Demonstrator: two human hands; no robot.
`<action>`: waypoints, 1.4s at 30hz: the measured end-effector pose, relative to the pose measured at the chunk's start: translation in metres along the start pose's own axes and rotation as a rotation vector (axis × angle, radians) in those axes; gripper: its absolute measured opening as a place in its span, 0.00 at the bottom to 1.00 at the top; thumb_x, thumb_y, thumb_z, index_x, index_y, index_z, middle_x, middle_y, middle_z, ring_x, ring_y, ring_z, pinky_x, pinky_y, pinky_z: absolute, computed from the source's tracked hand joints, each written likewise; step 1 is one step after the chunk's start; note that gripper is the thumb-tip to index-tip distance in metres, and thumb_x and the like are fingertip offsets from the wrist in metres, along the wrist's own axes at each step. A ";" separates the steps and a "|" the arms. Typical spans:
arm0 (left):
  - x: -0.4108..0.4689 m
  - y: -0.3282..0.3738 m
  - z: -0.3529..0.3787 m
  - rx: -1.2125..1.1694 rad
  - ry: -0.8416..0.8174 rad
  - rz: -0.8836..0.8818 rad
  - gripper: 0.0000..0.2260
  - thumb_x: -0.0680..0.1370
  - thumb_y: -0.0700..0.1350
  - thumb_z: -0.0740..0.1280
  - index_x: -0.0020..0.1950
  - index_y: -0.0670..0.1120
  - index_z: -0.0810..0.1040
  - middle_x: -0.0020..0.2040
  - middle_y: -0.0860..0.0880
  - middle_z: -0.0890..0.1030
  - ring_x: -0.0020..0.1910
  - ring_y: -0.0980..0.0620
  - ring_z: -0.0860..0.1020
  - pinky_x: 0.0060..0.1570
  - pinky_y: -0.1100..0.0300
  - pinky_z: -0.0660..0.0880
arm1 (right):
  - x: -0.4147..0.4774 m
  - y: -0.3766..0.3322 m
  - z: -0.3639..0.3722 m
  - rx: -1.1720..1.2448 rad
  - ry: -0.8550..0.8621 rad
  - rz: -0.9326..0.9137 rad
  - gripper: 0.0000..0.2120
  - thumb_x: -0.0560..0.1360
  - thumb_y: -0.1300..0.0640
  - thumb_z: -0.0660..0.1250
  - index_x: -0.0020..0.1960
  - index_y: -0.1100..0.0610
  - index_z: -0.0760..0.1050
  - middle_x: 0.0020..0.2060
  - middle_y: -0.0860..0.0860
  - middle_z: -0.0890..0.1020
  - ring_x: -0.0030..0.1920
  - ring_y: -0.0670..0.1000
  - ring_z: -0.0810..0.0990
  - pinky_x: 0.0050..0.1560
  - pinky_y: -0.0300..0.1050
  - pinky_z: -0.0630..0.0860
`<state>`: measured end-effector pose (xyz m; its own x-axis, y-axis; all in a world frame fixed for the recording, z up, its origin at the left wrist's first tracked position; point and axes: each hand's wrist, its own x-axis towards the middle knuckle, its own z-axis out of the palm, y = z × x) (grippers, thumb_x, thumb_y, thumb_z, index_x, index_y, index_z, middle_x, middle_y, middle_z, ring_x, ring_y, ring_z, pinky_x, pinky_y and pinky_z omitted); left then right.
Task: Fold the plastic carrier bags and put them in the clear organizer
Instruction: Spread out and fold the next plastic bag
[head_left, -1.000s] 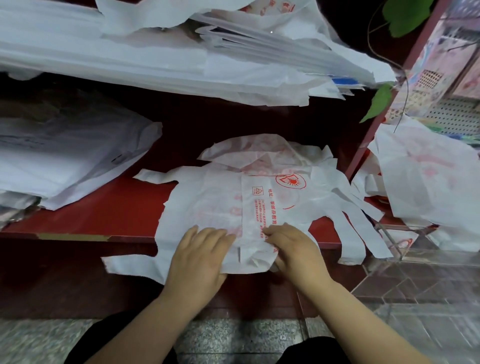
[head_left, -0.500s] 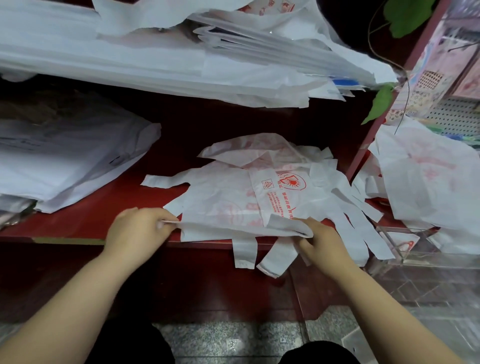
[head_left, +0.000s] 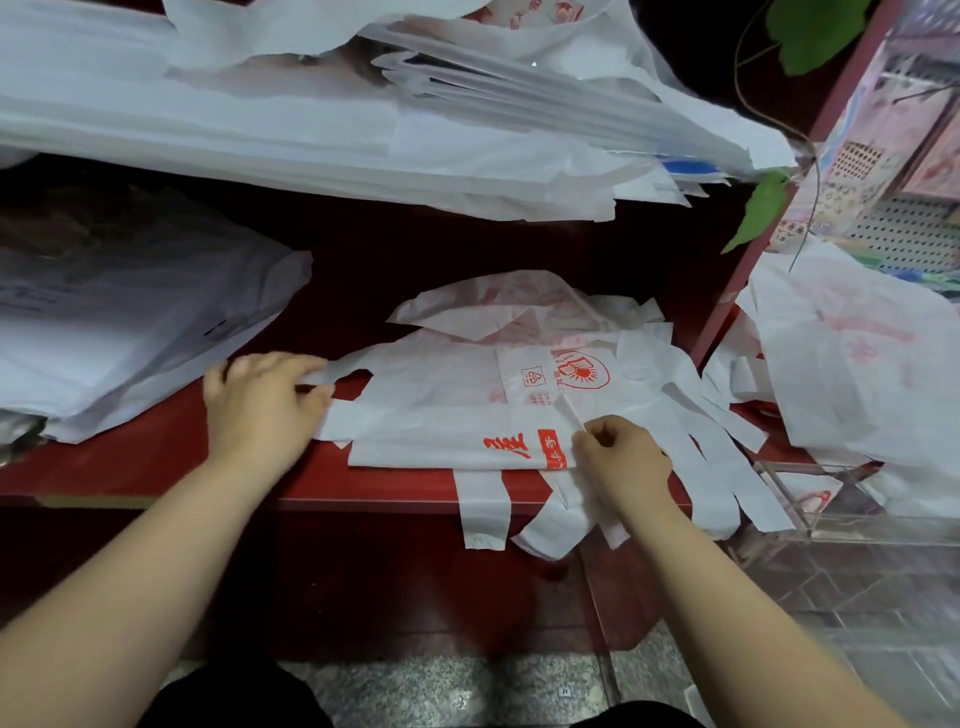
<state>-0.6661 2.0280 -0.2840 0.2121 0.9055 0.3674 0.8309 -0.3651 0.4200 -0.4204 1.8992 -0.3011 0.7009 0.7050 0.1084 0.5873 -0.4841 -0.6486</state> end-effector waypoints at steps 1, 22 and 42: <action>-0.007 0.008 0.005 0.000 0.067 0.088 0.11 0.77 0.41 0.64 0.56 0.43 0.80 0.56 0.43 0.80 0.61 0.41 0.73 0.66 0.45 0.53 | -0.001 0.000 0.002 -0.020 0.011 -0.001 0.04 0.75 0.57 0.61 0.42 0.53 0.73 0.41 0.49 0.78 0.49 0.53 0.76 0.55 0.46 0.65; -0.056 0.099 0.057 0.202 -0.555 0.423 0.22 0.82 0.53 0.43 0.76 0.53 0.43 0.77 0.53 0.43 0.75 0.55 0.40 0.71 0.54 0.37 | -0.015 0.009 0.017 -0.222 0.177 -0.595 0.10 0.66 0.65 0.65 0.46 0.63 0.81 0.46 0.61 0.83 0.44 0.60 0.83 0.46 0.56 0.76; -0.048 0.046 0.019 0.211 -0.259 0.098 0.21 0.82 0.50 0.42 0.76 0.50 0.51 0.77 0.52 0.49 0.75 0.55 0.44 0.69 0.54 0.33 | -0.020 0.000 0.000 -0.248 -0.165 -0.531 0.16 0.80 0.59 0.56 0.66 0.56 0.72 0.65 0.52 0.73 0.66 0.51 0.70 0.65 0.36 0.58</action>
<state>-0.6281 1.9716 -0.2977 0.3974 0.9030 0.1636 0.8822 -0.4250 0.2026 -0.4340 1.8854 -0.3036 0.2262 0.9446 0.2378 0.9302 -0.1370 -0.3406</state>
